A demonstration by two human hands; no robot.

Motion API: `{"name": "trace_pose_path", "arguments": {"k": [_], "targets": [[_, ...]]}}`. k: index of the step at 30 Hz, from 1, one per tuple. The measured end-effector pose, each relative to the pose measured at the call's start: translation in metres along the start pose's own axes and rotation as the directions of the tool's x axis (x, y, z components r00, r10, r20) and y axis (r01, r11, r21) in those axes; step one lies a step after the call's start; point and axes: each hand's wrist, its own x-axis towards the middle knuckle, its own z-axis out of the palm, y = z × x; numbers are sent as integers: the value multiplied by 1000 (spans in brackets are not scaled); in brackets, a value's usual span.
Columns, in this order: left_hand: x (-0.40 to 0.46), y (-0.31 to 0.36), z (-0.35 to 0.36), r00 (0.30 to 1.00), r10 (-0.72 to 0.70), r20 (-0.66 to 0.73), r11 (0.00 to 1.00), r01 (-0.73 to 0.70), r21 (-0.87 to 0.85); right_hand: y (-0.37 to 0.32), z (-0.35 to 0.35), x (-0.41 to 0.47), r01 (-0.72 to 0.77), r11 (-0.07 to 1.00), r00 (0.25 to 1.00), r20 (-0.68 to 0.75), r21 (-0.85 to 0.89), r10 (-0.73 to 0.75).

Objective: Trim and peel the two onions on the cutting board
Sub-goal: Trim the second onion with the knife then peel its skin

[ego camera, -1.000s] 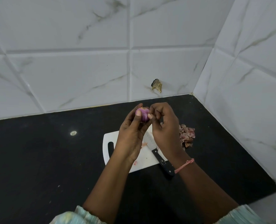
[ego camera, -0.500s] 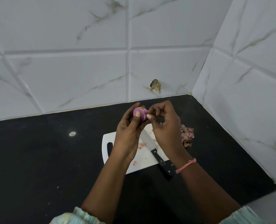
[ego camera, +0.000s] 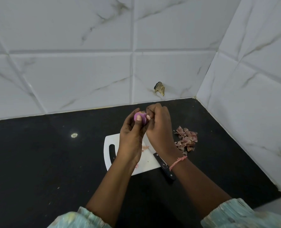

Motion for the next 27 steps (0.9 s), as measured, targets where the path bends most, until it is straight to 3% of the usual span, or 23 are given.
{"name": "trace_pose_path", "arguments": {"k": [7,10,14,19,27], "targets": [[6,-1,-7,989,-139,-56,984,132,-123,8,3,-4,6,997,992,124,-73,4],[11,-2,-9,981,-189,-50,970,178,-168,25,0,-12,-30,995,994,104,-97,40],[11,-1,-10,981,-192,14,963,191,-192,32,-13,-15,-139,988,988,76,67,134],[8,2,-11,982,-161,100,973,175,-148,20,-17,-11,3,998,995,97,60,-9],[7,4,-12,989,-53,141,994,66,-82,14,-18,-7,-47,997,996,77,67,42]]}}
